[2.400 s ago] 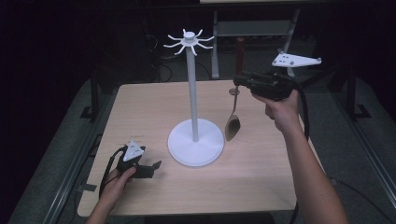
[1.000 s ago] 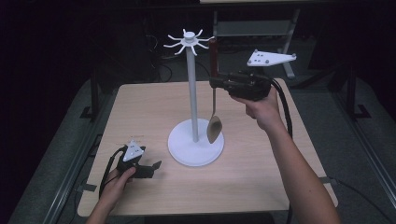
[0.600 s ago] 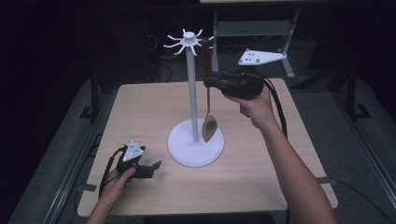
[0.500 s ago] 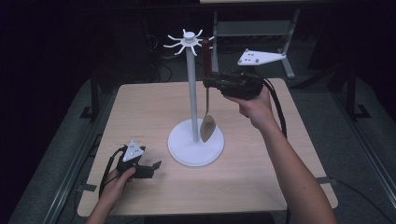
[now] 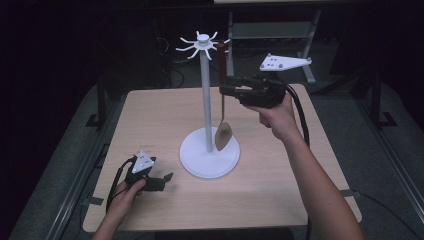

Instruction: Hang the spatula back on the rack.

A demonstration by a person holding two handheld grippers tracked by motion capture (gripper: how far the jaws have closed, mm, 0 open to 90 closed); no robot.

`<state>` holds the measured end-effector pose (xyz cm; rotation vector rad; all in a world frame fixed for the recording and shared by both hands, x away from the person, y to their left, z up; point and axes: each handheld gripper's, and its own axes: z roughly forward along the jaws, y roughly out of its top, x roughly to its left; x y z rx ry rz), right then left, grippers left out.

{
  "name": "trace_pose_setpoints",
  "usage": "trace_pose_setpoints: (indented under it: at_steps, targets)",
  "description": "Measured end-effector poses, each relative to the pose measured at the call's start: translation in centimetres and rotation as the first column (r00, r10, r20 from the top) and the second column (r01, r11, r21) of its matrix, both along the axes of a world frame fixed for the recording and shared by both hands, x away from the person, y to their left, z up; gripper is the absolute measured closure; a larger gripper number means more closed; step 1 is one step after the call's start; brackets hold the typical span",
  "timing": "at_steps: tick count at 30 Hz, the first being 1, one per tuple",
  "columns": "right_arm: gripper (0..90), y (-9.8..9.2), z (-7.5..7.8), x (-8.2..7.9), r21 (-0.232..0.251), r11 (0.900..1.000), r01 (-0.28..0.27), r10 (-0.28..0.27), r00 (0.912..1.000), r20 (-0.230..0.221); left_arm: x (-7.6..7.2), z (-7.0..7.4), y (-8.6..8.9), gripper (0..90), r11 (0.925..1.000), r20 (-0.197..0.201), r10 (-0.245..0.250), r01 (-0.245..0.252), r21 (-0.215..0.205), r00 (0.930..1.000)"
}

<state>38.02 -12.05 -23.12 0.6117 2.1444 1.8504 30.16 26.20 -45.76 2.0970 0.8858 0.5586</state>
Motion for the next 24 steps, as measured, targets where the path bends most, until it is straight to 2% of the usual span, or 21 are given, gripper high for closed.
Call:
trace_pose_setpoints:
  at_steps: [6,17,24]
  targets:
    - [54.1,-0.8,-0.5,0.0,-0.012,1.000,0.025,-0.025,0.9997,-0.005,0.0,0.0,0.0,12.8,1.0000,0.000,0.001,-0.001,-0.002,1.0000]
    - [51.1,-3.3,-2.2,-0.2,-0.032,0.996,0.086,-0.087,0.9958,-0.030,0.1,-0.1,0.0,12.8,1.0000,-0.002,0.005,-0.005,0.000,1.0000]
    - [48.9,-5.1,-4.0,-0.3,-0.067,0.989,0.135,-0.138,0.9893,-0.046,0.0,-0.1,0.0,12.8,1.0000,0.001,0.005,-0.005,-0.002,1.0000]
